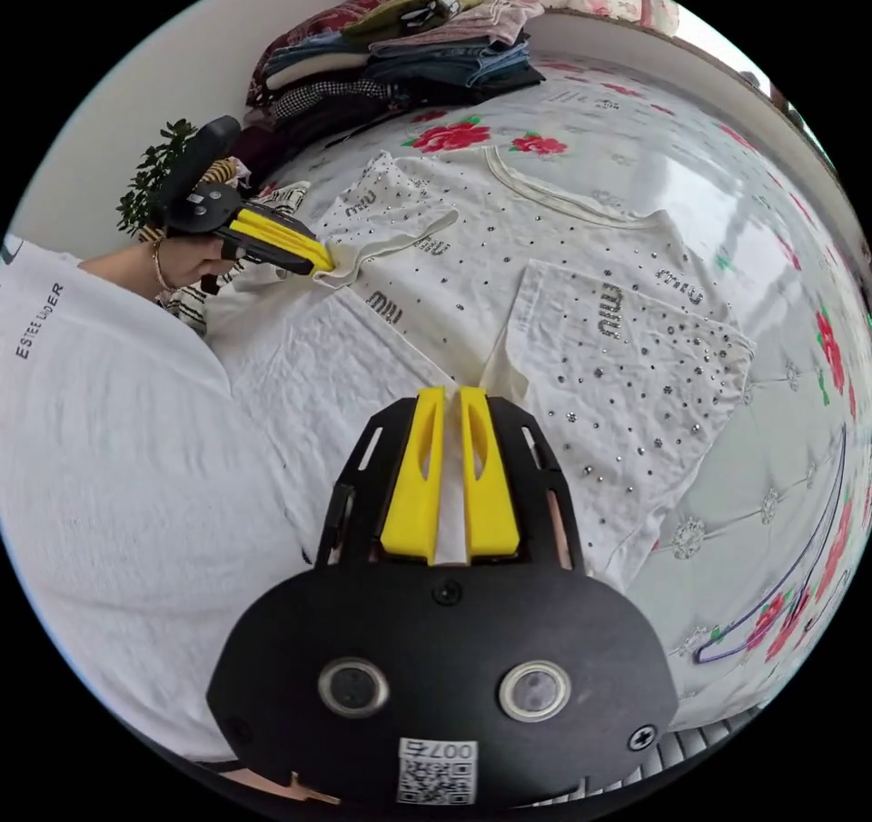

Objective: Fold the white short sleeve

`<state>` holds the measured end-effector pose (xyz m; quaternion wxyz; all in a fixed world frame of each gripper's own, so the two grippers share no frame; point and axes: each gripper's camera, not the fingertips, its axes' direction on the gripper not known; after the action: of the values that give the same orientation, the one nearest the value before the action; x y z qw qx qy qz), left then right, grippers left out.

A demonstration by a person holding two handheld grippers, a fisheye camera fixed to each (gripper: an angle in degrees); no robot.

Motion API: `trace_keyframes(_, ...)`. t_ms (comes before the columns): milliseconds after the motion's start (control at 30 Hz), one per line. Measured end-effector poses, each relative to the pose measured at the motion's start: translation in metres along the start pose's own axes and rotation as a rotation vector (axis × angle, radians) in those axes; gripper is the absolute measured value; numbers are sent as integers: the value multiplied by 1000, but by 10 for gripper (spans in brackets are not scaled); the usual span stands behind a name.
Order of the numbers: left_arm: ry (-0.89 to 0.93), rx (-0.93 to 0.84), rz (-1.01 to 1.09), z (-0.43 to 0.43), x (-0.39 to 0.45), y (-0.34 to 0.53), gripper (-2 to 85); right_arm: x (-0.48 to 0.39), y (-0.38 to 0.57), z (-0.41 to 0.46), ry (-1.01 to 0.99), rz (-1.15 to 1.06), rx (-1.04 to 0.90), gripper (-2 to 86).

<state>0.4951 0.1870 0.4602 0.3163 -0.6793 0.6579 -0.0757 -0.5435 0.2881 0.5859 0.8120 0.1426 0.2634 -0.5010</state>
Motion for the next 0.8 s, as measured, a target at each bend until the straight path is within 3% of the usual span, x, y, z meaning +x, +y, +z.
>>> trace_keyframes(133, -15, 107, -92, -33, -4, 31, -8, 11, -2, -32, -61, 46, 5, 53)
trace_keyframes(200, -22, 142, -163, -47, -7, 56, -7, 16, 21, -76, -23, 89, 96, 60)
trace_keyframes(400, -87, 74, -356, -65, -1, 148, 22, 49, 141, -140, 105, 349, 96, 86)
trace_keyframes(600, -30, 19, -396, -45, 8, 176, 78, 52, 219, -126, 73, 480, -1, 93)
trace_keyframes(800, -127, -53, -263, -28, 16, 146, 82, 45, 194, -85, 49, 446, -117, 46)
